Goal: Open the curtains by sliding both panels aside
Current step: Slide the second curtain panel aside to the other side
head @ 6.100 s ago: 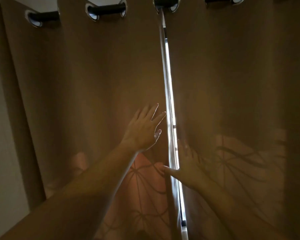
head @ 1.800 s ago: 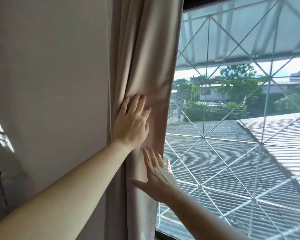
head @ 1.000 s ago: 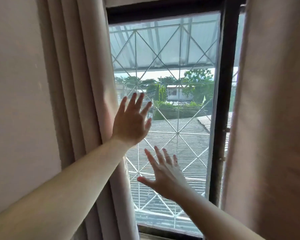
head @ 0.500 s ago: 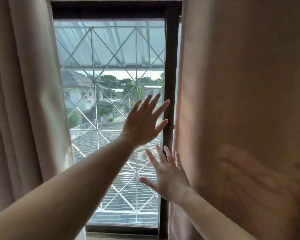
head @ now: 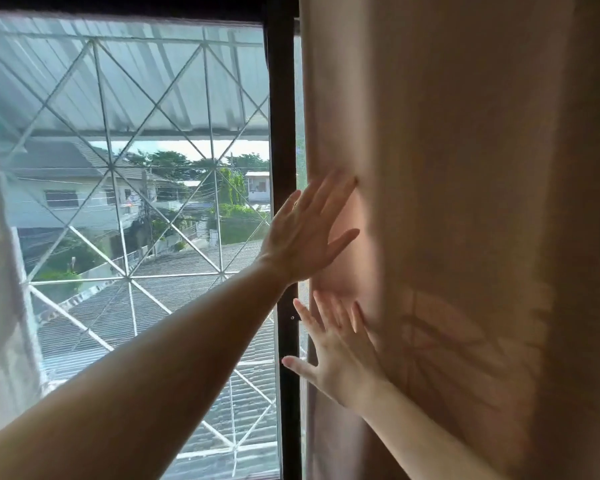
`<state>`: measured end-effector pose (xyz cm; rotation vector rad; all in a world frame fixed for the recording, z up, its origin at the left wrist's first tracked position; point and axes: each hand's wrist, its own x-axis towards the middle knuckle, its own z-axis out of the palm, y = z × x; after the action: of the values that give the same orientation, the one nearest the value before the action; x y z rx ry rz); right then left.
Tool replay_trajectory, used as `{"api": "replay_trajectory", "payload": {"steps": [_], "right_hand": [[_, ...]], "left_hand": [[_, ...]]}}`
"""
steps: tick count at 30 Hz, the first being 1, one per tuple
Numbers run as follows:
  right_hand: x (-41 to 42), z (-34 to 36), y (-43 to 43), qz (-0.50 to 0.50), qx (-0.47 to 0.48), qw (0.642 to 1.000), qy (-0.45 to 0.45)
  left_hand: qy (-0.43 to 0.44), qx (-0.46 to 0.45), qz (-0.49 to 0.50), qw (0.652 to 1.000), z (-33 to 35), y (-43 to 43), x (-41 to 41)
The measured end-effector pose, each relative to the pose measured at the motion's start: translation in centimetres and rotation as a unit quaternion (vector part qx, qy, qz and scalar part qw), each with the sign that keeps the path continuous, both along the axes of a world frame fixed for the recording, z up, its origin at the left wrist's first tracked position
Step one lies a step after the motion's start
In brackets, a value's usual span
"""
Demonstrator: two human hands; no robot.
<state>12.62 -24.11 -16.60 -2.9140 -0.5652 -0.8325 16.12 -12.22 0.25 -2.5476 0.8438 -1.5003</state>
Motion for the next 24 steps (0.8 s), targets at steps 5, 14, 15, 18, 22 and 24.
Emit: {"api": "replay_trajectory", "payload": {"steps": [5,14,15,18,22,24], "right_hand": [[2.0,-0.1,-2.7,-0.023,0.001,0.999,-0.022],[3.6,0.4,-8.2,-0.084,0.014,0.996,-0.012],[3.7,0.4,-8.8,-0.089,0.014,0.996,-0.011],[4.0,0.2,-10.6,-0.109,-0.001,0.994,-0.029],[4.3,0.2,-12.9,-0.123,0.001,0.992,-0.040],[4.4,0.3,-14.2,-0.123,0.006,0.992,-0.038]], "left_hand": [[-0.018,0.005,-0.044,0.999,0.1,-2.8,3.4],[-0.020,-0.001,-0.092,0.996,0.0,-8.8,7.5],[-0.021,0.000,-0.096,0.995,0.0,-9.4,7.7],[-0.025,0.004,-0.110,0.994,0.0,-11.1,8.0],[-0.022,0.015,-0.106,0.994,0.4,-13.5,8.0],[-0.024,0.019,-0.111,0.993,0.5,-14.9,8.0]]}}
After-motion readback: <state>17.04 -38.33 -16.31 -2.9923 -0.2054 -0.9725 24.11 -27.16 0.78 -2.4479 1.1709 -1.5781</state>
